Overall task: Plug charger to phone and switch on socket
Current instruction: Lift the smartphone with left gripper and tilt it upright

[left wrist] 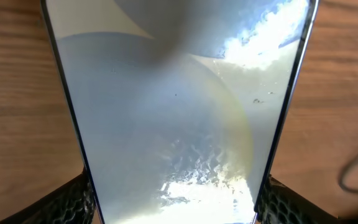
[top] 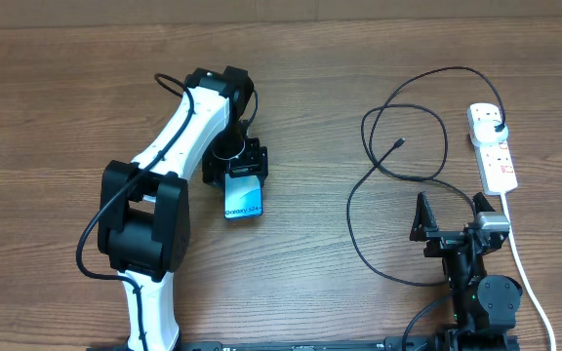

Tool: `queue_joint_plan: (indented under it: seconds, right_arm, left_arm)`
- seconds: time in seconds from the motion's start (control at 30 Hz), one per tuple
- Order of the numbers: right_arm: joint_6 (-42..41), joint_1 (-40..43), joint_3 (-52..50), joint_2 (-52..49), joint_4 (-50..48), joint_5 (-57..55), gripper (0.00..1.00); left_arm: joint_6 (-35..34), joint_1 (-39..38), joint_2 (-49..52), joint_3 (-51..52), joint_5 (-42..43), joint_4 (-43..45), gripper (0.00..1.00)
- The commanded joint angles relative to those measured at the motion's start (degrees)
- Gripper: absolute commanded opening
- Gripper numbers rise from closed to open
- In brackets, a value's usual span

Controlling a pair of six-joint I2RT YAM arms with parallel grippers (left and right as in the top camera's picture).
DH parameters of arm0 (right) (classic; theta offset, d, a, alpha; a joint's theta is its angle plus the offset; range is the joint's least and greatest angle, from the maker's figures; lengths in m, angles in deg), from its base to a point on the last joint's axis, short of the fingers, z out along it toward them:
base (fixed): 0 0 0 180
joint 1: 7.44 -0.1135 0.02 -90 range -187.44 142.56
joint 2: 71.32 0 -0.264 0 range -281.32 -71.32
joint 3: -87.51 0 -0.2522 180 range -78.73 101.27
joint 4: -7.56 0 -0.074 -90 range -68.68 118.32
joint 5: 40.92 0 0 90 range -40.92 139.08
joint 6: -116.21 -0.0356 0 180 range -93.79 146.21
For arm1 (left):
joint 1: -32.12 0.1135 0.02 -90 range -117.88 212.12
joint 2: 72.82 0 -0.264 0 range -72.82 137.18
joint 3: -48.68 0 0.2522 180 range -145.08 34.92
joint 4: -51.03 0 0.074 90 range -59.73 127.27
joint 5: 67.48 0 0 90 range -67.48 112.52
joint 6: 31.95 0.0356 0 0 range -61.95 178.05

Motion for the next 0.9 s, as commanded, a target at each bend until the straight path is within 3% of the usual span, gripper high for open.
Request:
queue_joint_plan:
  seconds: [0.0,0.5,0.87]
  right_arm:
    - [0.39,0.15,-0.61,0.50,-0.39,-0.11,1.00]
    - [0.39,0.15,-0.61,0.50,-0.39,-0.11,1.00]
    - [0.39,0.15,-0.61,0.50,-0.39,-0.11,1.00]
  left_arm:
    - [2.73,0.04,0.26,-3.13,5.31,-2.67,0.77]
    - [5.73,0.33,0.26,-3.52,18.14,-5.38,0.76]
    - [5.66,0.48,0.26,-3.52,20.04,-5.40,0.76]
